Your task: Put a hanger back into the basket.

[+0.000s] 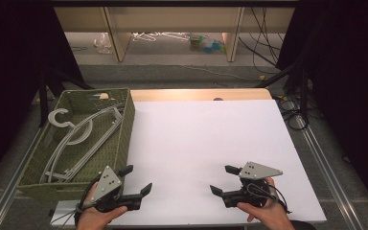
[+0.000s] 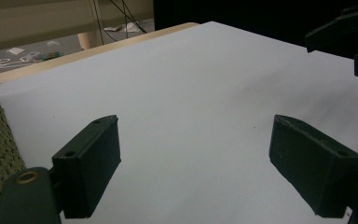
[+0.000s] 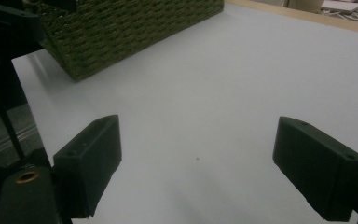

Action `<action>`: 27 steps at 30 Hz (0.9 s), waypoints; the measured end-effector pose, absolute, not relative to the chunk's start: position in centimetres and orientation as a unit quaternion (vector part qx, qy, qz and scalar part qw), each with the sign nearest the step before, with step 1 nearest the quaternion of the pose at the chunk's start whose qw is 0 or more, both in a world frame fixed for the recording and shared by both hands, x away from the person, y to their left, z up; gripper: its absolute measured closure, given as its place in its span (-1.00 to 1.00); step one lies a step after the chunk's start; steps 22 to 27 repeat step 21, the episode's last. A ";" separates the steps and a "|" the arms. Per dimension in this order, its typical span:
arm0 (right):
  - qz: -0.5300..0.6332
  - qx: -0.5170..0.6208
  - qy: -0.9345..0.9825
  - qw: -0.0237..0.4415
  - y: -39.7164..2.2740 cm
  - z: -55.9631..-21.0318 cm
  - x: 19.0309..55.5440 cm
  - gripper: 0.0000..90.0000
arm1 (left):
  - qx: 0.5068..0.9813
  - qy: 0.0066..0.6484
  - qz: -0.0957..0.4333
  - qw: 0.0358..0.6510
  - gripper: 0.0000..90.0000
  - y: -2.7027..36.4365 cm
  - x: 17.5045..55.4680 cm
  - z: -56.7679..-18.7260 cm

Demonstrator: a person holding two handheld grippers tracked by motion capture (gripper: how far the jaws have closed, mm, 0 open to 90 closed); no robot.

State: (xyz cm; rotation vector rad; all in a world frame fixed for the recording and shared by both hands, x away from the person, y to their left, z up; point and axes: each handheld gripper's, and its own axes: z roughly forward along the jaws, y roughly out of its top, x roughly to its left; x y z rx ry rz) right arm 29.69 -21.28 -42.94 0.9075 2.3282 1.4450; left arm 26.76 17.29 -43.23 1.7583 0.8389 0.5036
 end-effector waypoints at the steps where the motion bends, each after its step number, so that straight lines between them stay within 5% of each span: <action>1: 0.503 0.315 0.796 0.122 -21.2 -43.0 29.8 -0.64 | 0.744 0.346 0.217 0.529 -0.64 17.3 26.8 -43.2; 27: 0.490 0.306 0.808 0.116 -21.0 -43.2 29.7 -0.63 | 0.740 0.355 0.205 0.534 -0.64 17.0 26.8 -43.4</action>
